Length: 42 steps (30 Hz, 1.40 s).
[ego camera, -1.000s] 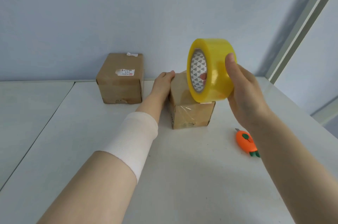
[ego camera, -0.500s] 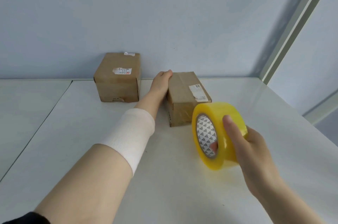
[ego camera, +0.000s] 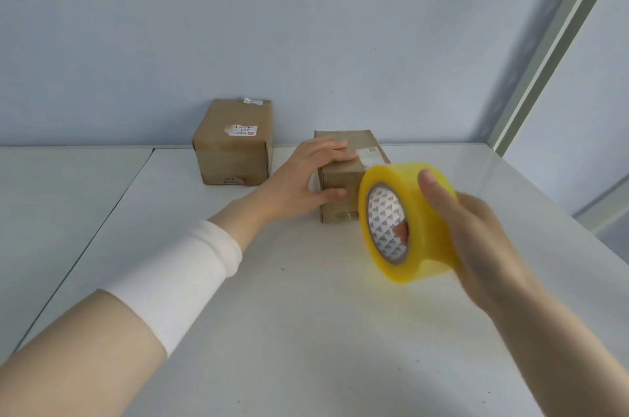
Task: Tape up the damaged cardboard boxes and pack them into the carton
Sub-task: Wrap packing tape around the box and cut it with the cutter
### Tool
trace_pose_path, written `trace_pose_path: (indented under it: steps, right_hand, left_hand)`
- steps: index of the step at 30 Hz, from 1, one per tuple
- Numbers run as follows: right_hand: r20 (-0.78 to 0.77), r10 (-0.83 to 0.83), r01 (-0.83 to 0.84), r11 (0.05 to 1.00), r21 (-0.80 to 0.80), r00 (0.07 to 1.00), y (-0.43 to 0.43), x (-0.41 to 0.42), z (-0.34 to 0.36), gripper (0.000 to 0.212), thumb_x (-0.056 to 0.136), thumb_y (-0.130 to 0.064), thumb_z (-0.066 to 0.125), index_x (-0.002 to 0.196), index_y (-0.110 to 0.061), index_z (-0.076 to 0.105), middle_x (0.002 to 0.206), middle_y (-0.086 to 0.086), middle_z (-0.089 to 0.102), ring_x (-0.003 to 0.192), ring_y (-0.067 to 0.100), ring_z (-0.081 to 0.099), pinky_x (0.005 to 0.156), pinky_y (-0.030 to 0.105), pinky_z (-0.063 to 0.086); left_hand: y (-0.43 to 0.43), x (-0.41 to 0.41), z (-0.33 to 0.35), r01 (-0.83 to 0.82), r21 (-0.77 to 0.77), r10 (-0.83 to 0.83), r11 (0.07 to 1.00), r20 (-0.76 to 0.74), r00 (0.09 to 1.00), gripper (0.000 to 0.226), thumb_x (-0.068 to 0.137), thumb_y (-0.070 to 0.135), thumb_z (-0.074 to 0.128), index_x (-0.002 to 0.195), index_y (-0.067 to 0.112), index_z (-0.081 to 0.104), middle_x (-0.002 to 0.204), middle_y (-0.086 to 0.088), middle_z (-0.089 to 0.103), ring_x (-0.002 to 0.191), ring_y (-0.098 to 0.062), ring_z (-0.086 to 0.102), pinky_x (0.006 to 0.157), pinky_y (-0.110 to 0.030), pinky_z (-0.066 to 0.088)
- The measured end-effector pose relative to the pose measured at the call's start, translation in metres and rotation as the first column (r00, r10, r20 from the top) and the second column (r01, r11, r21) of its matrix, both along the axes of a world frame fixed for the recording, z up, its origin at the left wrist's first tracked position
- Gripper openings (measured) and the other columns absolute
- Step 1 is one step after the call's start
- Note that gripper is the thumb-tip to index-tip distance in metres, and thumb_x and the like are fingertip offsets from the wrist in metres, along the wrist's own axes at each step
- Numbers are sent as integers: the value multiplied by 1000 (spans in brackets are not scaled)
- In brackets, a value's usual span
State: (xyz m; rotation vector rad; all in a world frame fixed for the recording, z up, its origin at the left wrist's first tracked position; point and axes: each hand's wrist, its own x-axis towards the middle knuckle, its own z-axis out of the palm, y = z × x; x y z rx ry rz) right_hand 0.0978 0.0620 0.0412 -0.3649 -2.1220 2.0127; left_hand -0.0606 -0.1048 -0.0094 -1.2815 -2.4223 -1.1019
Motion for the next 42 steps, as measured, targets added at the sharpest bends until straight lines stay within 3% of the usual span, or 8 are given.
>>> trace_pose_path:
  steps: [5,10,15,19,26,36,39,42]
  right_hand:
    - [-251,231,-269,955,-127,940,5,-7,69,21,66,-41,70,61,-22,77,70,-2,74,67,13,71,56,26,57]
    - [-244,169,-213,963,-164,955,3,-49,95,26,82,-37,64,93,-14,67,73,1,73,75,15,71,83,39,56]
    - [-239,131,-160,981,-106,962,-4,-71,68,34,88,-48,55,94,-16,63,82,-2,75,86,16,71,85,38,55]
    - [-285,56,-56,998,10,957,-26,-66,53,49,86,-56,50,96,-11,64,71,1,74,71,14,69,73,34,57]
    - [-386,-214,133,965,-226,898,-38,2,42,50,85,-57,50,52,-26,71,51,-4,67,46,6,64,41,17,46]
    - [-371,-196,78,948,-309,908,-67,38,-21,43,87,-59,41,61,-46,71,57,-16,68,56,-5,64,53,9,48]
    - [-304,-207,108,944,-312,930,-64,44,-32,36,76,-71,47,66,-48,71,64,-16,71,63,-5,66,58,10,49]
    - [-204,-176,125,962,-242,963,-67,48,-46,38,81,-56,45,60,-39,72,57,-9,69,54,-3,63,50,9,47]
  left_hand:
    - [-4,10,52,-22,139,-46,990,466,883,24,87,41,59,111,40,56,108,12,65,104,-6,61,87,-25,52]
    - [4,13,64,-170,-17,151,985,556,818,28,94,48,44,96,24,58,96,4,61,94,-13,59,81,-31,48]
    - [32,26,33,-398,510,-143,763,733,665,17,94,19,47,90,4,54,85,-8,55,80,-19,52,71,-29,41]
    - [38,25,23,-487,590,-198,644,743,639,16,91,14,47,75,13,47,76,-5,50,74,-19,49,64,-30,40]
    - [36,26,22,-430,626,-214,651,695,687,29,91,7,46,63,16,47,57,7,51,54,-6,49,54,-19,42]
    - [41,33,23,-496,593,-183,634,738,649,13,83,26,53,76,15,54,74,-3,53,76,-21,51,73,-36,41]
    - [43,36,24,-501,599,-199,624,742,640,27,69,36,55,79,11,54,81,-10,53,81,-24,51,75,-39,40]
    - [43,36,24,-518,595,-192,614,750,633,33,65,38,54,81,9,54,84,-12,54,83,-25,51,76,-39,39]
